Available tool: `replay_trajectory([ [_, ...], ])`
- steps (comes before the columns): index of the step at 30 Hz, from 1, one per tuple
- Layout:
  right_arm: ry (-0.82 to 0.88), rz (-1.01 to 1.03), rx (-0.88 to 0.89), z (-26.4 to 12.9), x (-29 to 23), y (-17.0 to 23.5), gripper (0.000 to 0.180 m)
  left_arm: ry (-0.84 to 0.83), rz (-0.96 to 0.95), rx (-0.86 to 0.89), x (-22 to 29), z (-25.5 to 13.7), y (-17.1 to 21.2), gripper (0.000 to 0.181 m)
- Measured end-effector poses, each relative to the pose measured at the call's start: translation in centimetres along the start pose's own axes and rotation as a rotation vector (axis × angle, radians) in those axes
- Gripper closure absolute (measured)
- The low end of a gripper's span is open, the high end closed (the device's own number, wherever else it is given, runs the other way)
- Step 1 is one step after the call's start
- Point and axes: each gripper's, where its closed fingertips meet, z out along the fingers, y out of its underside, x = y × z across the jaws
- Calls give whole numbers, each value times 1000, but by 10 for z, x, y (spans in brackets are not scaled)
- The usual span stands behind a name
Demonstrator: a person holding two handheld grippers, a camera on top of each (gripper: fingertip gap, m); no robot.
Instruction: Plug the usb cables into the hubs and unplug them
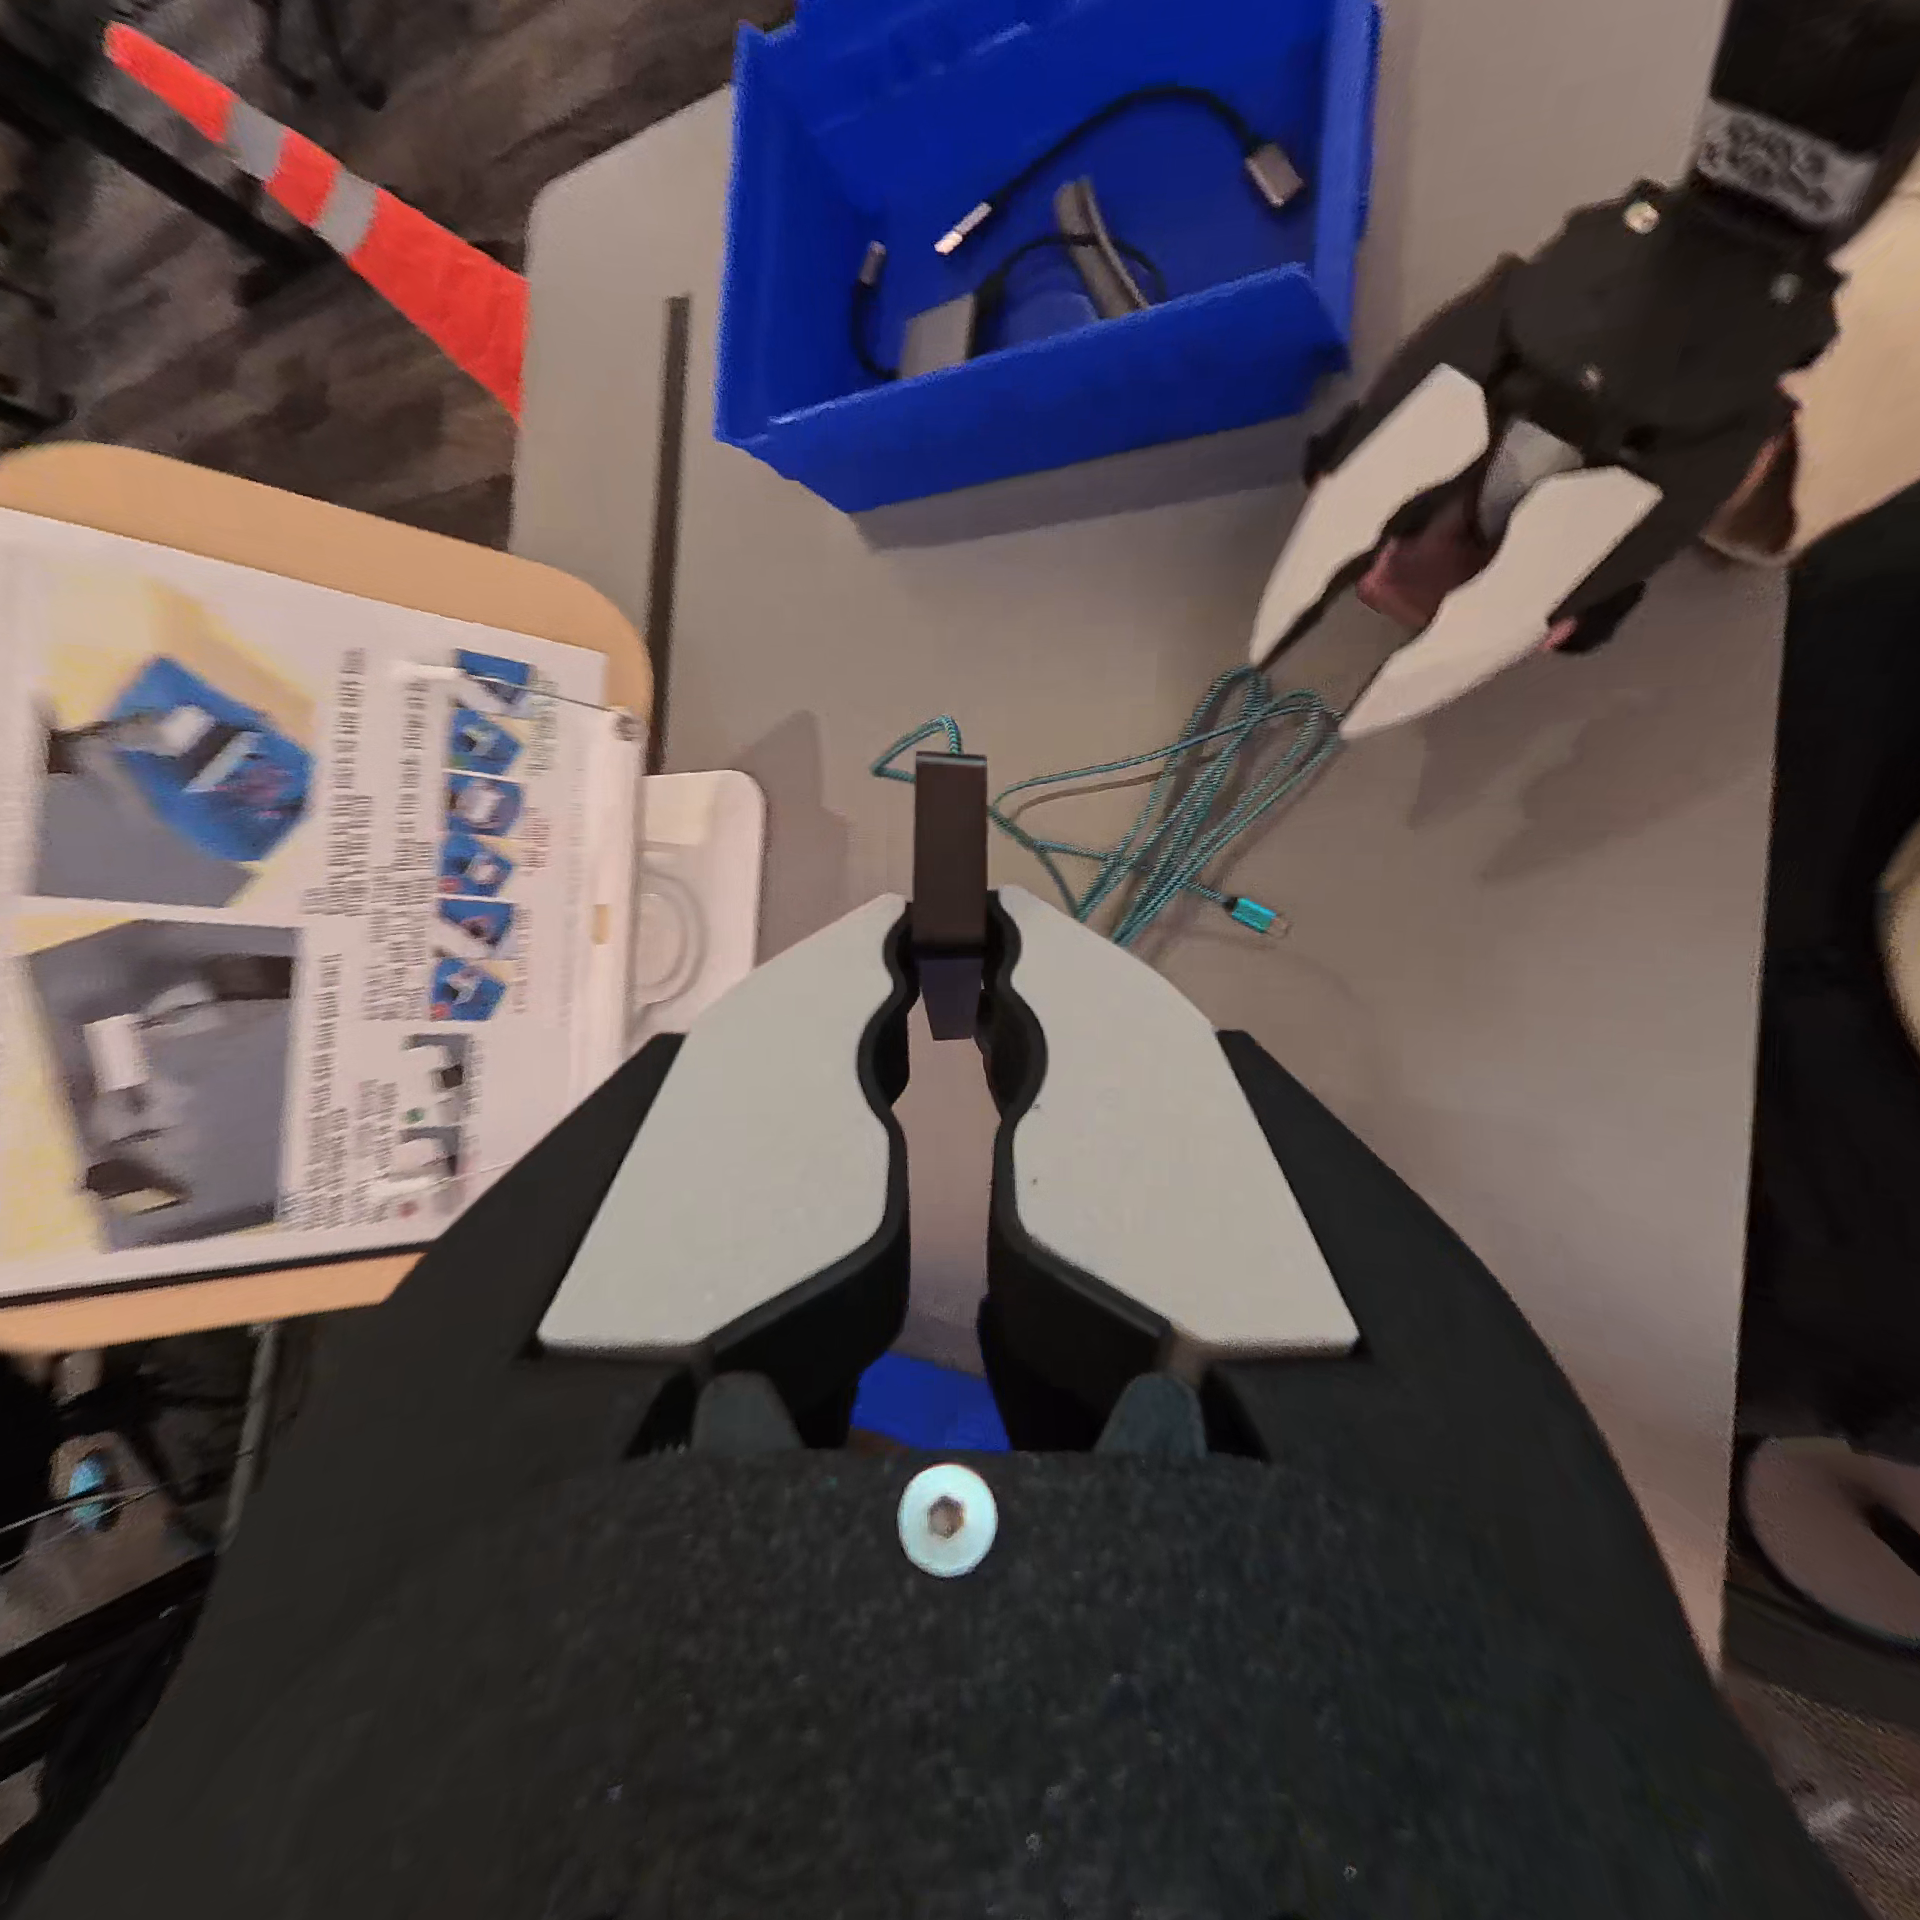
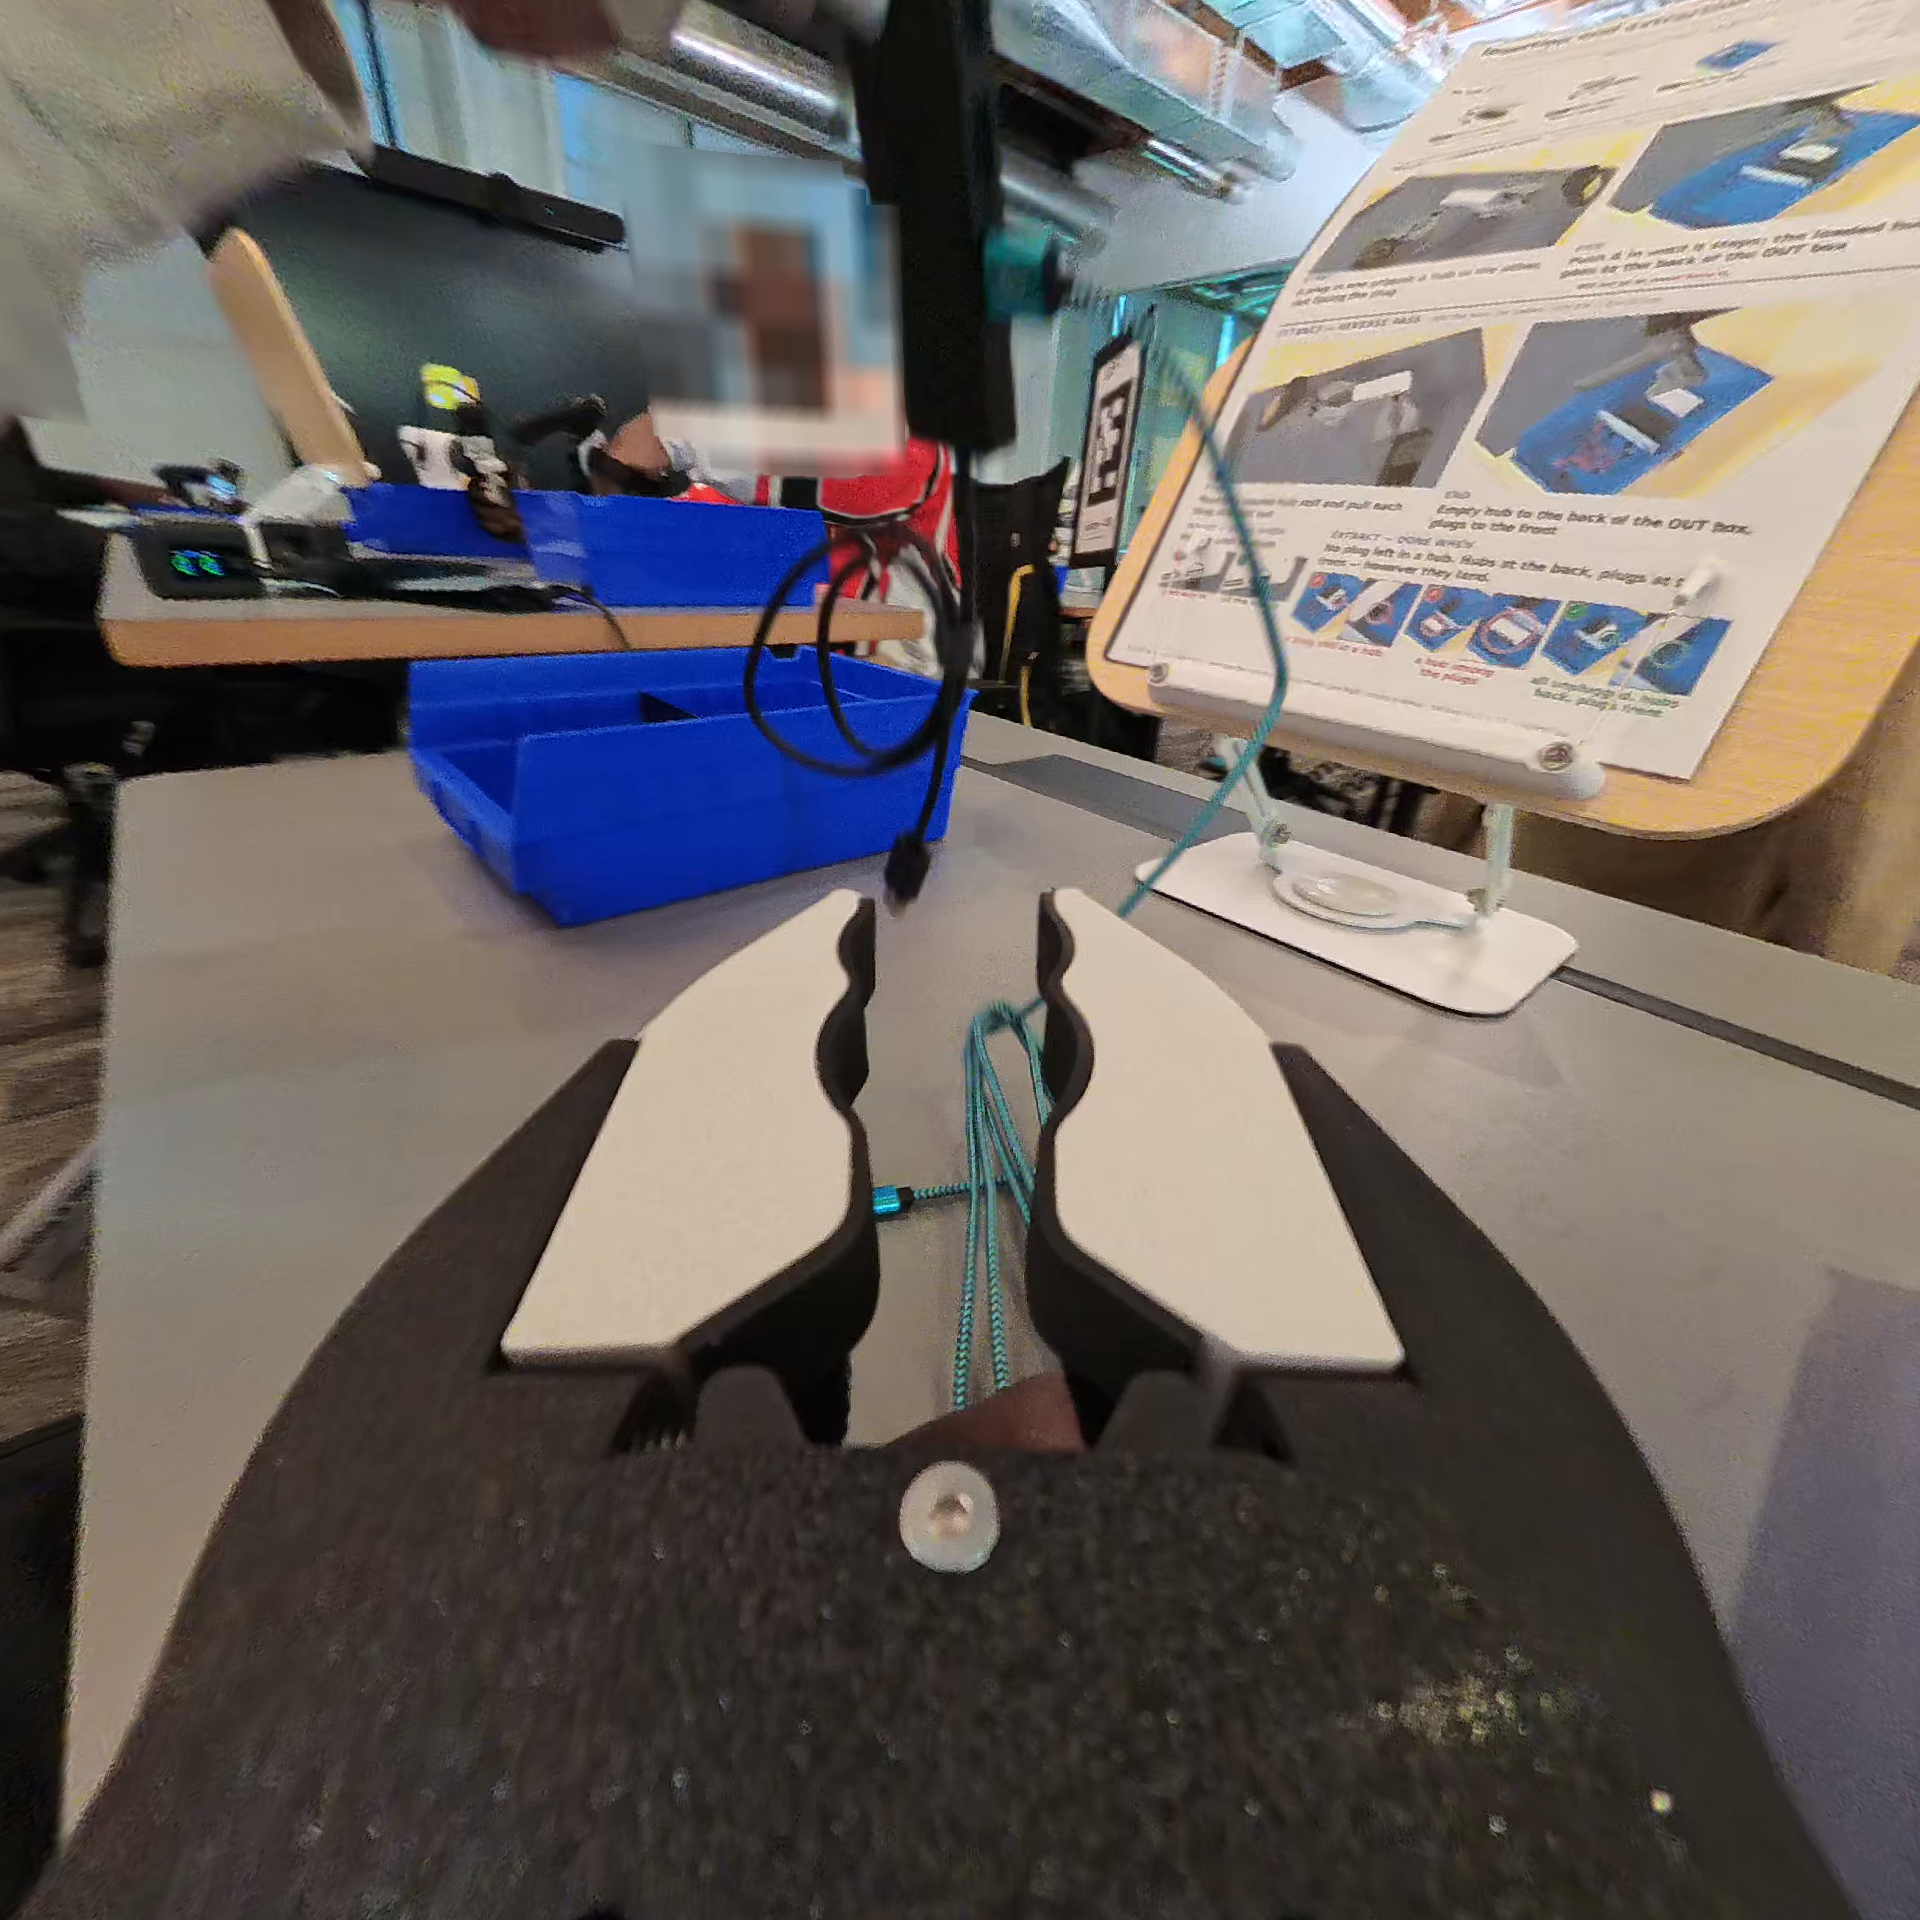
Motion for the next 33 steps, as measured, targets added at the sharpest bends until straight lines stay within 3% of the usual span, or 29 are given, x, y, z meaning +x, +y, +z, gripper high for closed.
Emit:
replay_trajectory([
  [4, -144, 75, 10, -3, 8, -28, 149, 101, -22, 24, 20, 27, 12, 171],
  [9, -223, -47, -47, 24, 11, -52, 146, 209, -44, 92, 36, 36, 9, 170],
  [12, -223, -138, -105, 44, 14, -49, 144, 248, -39, 105, 42, 38, 9, 170],
  [15, -248, -171, -107, 54, 12, -44, 153, 267, -38, 113, 44, 39, 10, 171],
  [17, -295, -126, -110, 56, 7, -38, 162, 269, -39, 107, 44, 42, 15, 170],
  [22, -374, -40, -85, 60, -7, -25, 157, 288, -53, 126, 46, 50, 20, 171],
  [30, -332, 15, -116, 63, 1, -12, 172, 292, -66, 208, 47, 64, 17, 170],
  [33, -321, 108, -112, 62, 4, -13, 173, 213, -99, 276, 39, 70, 16, 158],
])
